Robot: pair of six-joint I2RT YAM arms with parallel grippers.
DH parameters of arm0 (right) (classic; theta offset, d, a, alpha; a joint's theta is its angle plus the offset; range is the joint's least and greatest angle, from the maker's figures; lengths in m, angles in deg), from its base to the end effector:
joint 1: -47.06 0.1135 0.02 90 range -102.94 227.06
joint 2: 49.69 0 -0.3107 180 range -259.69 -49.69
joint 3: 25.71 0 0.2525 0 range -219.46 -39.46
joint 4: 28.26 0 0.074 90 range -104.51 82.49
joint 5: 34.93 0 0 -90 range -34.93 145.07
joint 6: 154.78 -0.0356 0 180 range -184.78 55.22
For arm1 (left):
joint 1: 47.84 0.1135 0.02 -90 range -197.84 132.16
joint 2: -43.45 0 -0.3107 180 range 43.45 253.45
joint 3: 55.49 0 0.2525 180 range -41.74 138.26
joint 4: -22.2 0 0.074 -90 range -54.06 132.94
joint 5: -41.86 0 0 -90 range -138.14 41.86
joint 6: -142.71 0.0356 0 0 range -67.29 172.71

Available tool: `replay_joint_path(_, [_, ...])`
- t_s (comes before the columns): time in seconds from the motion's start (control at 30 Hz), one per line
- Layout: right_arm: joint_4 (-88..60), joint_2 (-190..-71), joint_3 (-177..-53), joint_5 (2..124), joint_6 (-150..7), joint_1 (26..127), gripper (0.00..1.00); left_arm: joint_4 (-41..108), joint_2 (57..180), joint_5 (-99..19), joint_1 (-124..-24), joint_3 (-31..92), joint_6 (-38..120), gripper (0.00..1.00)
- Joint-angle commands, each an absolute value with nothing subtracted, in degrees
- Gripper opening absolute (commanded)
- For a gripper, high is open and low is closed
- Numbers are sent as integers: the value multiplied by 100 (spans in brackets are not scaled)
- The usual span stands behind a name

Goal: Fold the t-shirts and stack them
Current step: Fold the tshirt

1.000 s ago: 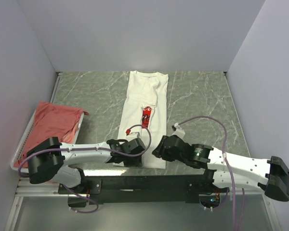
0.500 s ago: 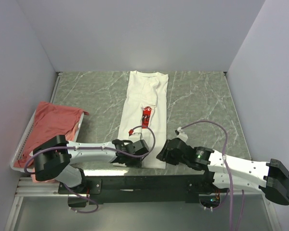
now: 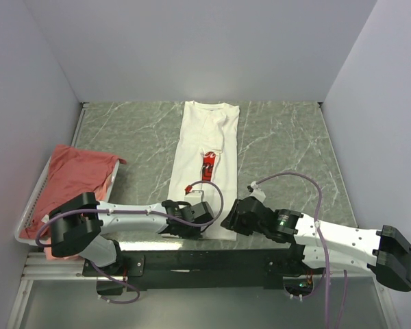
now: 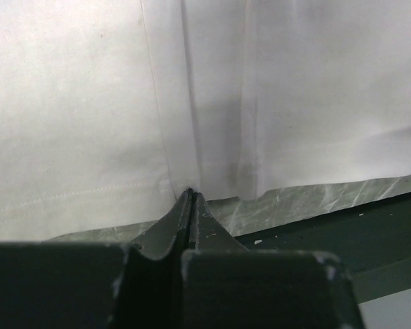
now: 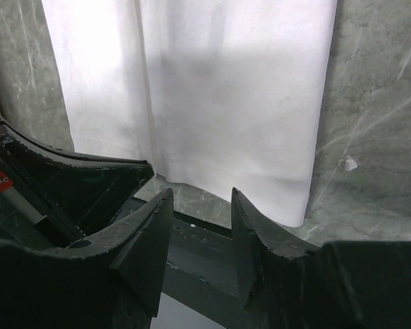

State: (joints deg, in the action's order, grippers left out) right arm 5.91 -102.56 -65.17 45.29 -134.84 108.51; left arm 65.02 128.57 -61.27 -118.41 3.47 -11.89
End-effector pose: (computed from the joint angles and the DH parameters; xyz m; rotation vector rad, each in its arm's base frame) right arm 0.0778 0.1303 0.2221 0.2778 2.5547 0.8186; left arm 0.0938 -0.2417 0.2103 0.0852 2.7700 -0.3536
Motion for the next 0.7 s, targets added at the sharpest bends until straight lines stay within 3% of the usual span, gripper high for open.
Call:
replay_joint_path(0.0, [438,-10269,-6442,4453,-13536,10831,46,6591,12730,-6212,-11929,572,-1171,1])
replay_joint_path(0.27, [772,-10217,-6310,4382,-13667,10823,47,6731,12073,-6167,-11991,590,-1329,2])
replay_joint_path(0.3, [807,-10182,-6275,4382,-13676,10823,47,6802,11949,-6281,-11965,572,-1390,8])
replay_joint_path(0.33, [869,-10138,-6205,4382,-13702,10823,47,6863,11817,-6308,-11939,537,-1478,22])
replay_joint_path(0.43, [992,-9883,-6056,4488,-13738,10761,47,7109,11307,-6291,-11737,327,-1680,39])
replay_joint_path(0.53, [1080,-9734,-5959,4619,-13685,10673,47,7242,10754,-6134,-11421,-103,-1909,45])
replay_joint_path(0.67, [1019,-9707,-5835,4812,-13606,10533,47,7285,10200,-5992,-10990,-579,-1997,46])
